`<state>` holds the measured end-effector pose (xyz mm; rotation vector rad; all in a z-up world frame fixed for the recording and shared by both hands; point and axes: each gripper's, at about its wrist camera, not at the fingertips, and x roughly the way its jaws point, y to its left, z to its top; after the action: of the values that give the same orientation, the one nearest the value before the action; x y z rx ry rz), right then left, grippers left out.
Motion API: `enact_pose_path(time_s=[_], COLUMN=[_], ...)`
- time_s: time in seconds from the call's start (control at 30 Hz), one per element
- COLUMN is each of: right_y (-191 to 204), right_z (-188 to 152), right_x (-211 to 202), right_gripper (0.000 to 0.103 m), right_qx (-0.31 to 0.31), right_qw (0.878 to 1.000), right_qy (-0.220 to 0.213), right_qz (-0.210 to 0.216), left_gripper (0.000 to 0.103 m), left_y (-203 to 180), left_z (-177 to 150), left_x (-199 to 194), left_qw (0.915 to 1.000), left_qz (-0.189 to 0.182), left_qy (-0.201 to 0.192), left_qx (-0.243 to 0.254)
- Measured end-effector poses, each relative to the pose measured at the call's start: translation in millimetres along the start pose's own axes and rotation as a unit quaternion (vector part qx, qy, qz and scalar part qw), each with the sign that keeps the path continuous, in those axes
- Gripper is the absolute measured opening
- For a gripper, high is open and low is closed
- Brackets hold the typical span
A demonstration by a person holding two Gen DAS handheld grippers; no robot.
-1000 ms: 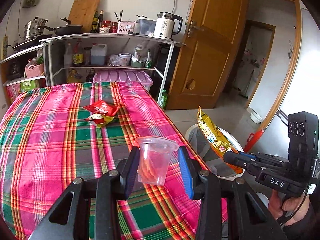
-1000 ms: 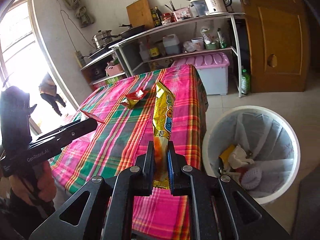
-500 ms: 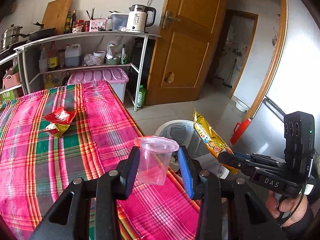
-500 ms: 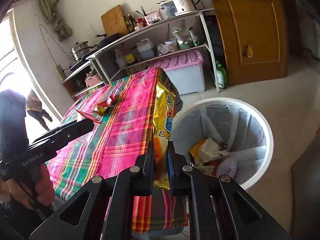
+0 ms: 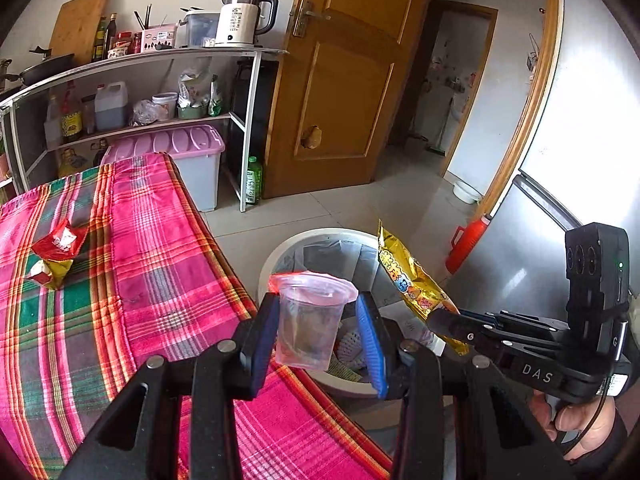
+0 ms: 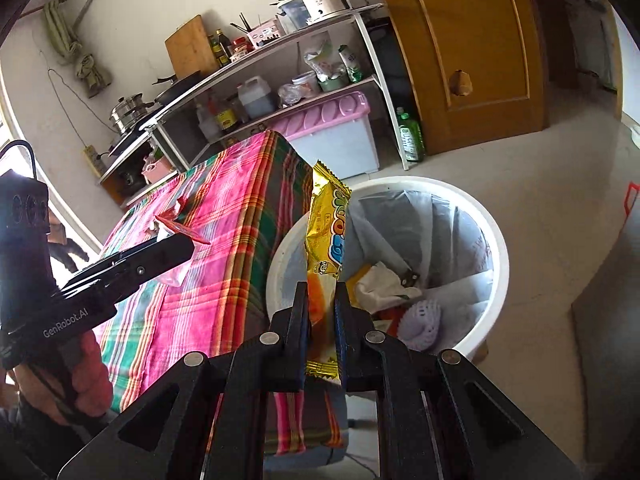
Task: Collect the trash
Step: 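Carry the clear cup and yellow chip bag over the trash bin with both tools, then open both tools to drop the cup and yellow bag into the bin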
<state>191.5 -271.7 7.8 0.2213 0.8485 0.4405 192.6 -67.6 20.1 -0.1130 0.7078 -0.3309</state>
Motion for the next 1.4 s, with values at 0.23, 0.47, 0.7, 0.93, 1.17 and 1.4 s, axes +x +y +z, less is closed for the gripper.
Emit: enact_pose_path(time_s=[0.23, 0.47, 0.7, 0.93, 1.17, 1.4], right_y=[-19.1, -29.9, -41.8, -39.6, -35.5, -20.3], right_z=[-0.9, -2.1, -3.1, -2.0, -2.1, -0.6], right_x=[7.1, 12.0, 10.7, 9.9, 3.1, -7.4], right_gripper=[0.014, 0.023, 0.036, 0.037, 0.037, 0.037], right_qx=[0.02, 0.03, 0.043, 0.041, 0.037, 0.019], right_qw=[1.0, 0.999, 0.998, 0.999, 0.999, 1.0], right_qy=[0.012, 0.019, 0.017, 0.015, 0.007, -0.005], right_qz=[-0.013, -0.027, -0.034, -0.032, -0.03, -0.024], left_gripper=[0.041, 0.042, 0.042, 0.051, 0.051, 0.051], left_y=[-6.2, -13.2, -13.0, -11.3, -8.5, -4.5], left_z=[1.3, 2.6, 2.1, 0.2, 0.3, 0.5], left_x=[25.2, 46.2, 64.5, 67.9, 59.5, 35.3], left_qw=[0.9998, 0.9993, 0.9985, 0.998, 0.9985, 0.9994], left_qz=[-0.009, -0.014, -0.013, -0.014, -0.016, -0.013], left_qy=[0.019, 0.033, 0.053, 0.061, 0.052, 0.029], left_qx=[0.003, 0.008, 0.002, -0.003, -0.007, -0.013])
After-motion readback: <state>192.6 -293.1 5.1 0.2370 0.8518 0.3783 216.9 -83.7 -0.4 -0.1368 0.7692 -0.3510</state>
